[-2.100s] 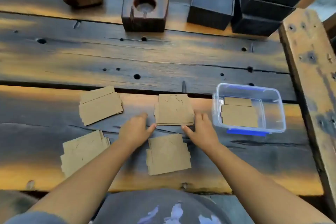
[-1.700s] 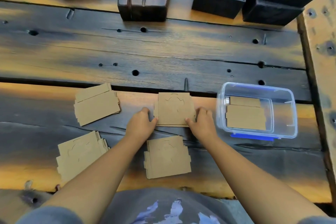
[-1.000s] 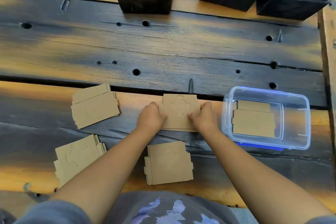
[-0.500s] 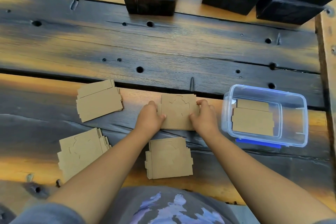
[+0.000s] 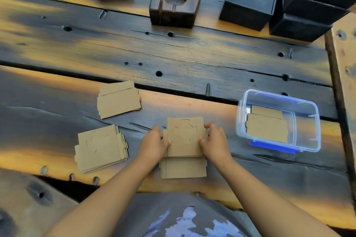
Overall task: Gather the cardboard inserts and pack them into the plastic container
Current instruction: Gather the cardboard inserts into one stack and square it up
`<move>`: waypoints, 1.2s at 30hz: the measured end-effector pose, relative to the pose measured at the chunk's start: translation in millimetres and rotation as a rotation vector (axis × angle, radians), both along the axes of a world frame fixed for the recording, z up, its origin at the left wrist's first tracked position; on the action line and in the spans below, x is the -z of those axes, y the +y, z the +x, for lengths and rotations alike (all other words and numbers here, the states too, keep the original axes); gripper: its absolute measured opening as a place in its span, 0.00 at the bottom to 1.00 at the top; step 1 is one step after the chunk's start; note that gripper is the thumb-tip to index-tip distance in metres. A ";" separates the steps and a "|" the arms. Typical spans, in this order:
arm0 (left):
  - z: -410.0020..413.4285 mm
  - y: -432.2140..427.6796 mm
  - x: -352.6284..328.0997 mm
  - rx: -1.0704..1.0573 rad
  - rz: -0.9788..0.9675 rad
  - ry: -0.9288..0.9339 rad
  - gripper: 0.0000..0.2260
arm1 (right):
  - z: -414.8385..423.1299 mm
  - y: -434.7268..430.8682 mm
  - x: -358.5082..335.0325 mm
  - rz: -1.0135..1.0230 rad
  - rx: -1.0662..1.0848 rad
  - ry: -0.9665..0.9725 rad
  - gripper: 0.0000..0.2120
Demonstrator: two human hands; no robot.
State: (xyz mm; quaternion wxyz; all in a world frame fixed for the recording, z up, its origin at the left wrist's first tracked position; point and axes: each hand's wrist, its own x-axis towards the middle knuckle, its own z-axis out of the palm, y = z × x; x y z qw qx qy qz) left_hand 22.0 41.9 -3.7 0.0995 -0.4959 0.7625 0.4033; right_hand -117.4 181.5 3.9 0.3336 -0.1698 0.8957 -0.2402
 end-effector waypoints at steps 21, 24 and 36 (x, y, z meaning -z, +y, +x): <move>44.2 44.4 19.7 0.030 0.038 -0.101 0.15 | 39.3 41.5 24.4 0.095 -0.041 -0.014 0.23; 43.8 44.4 21.8 0.057 0.024 -0.113 0.15 | 38.7 40.8 27.1 0.111 -0.070 -0.021 0.22; 54.3 41.1 28.6 0.007 0.073 -0.105 0.17 | 35.8 52.4 33.3 0.091 -0.091 -0.029 0.18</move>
